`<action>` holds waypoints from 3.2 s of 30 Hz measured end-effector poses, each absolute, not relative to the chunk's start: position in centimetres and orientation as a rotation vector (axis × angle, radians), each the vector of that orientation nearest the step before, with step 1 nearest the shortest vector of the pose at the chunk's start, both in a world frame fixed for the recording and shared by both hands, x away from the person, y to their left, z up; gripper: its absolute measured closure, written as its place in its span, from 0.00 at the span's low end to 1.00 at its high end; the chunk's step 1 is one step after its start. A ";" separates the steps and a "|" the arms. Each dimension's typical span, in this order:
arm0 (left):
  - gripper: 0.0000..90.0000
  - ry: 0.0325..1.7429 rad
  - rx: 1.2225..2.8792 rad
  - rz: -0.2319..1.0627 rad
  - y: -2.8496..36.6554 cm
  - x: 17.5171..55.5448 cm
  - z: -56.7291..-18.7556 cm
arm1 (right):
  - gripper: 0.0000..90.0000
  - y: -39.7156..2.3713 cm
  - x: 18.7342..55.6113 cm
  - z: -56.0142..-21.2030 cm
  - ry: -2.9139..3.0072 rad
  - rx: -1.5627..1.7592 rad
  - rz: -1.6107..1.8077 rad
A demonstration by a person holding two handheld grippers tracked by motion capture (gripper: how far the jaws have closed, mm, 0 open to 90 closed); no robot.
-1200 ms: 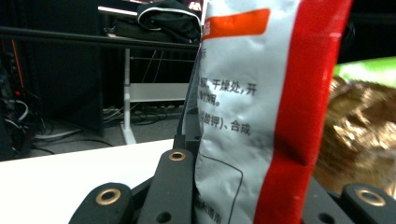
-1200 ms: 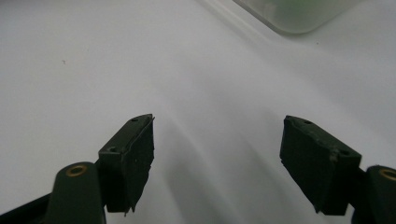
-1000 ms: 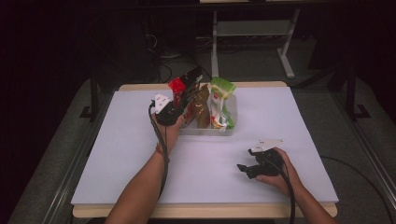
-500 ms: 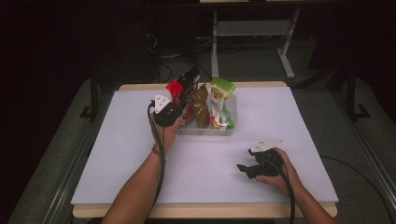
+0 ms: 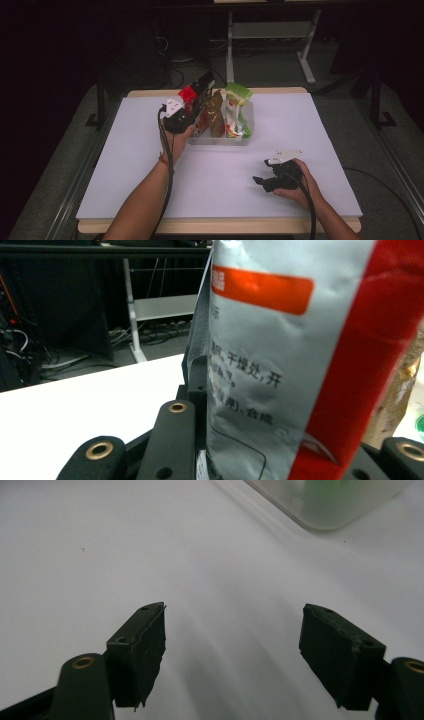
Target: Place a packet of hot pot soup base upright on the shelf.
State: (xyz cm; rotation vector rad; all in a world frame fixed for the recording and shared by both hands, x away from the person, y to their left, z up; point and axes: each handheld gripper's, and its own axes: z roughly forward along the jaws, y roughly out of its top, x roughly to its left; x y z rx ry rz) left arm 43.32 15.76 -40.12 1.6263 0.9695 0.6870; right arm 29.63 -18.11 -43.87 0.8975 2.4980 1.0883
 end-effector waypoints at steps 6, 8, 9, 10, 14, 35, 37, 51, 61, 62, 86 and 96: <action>0.79 0.967 1.646 0.682 15.6 43.3 -39.8 | 0.29 -18.2 29.6 -43.8 2.489 0.898 1.092; 0.78 0.962 1.655 0.678 15.6 43.3 -39.7 | 0.29 -18.2 29.5 -43.7 2.483 0.897 1.090; 0.78 0.960 1.660 0.679 15.6 43.3 -39.6 | 0.29 -18.2 29.5 -43.7 2.479 0.897 1.089; 0.78 0.959 1.664 0.682 15.5 43.2 -39.5 | 0.29 -18.2 29.5 -43.6 2.474 0.894 1.089; 0.75 0.941 1.656 0.686 15.8 42.9 -38.9 | 0.29 -18.3 29.4 -43.4 2.444 0.890 1.097; 0.53 0.717 1.734 0.765 17.9 38.4 -34.8 | 0.30 -18.7 28.8 -42.0 2.307 0.841 1.081; 0.51 0.693 1.743 0.776 18.2 37.8 -34.7 | 0.30 -18.7 28.8 -41.9 2.294 0.842 1.081; 0.40 0.654 1.793 0.726 19.9 34.3 -35.1 | 0.28 -19.1 28.8 -41.7 2.201 0.835 1.079; 0.34 0.644 1.899 0.736 21.8 32.8 -37.7 | 0.25 -19.3 28.8 -41.7 2.173 0.837 1.049; 0.33 0.641 1.913 0.739 22.0 32.6 -38.1 | 0.25 -19.3 28.8 -41.7 2.169 0.838 1.047; 0.29 0.656 2.041 0.726 27.8 30.3 -42.6 | 0.24 -22.5 28.2 -42.6 2.104 0.872 1.001; 0.28 0.678 2.026 0.715 29.4 29.7 -43.4 | 0.24 -24.6 26.7 -43.1 2.080 0.916 1.040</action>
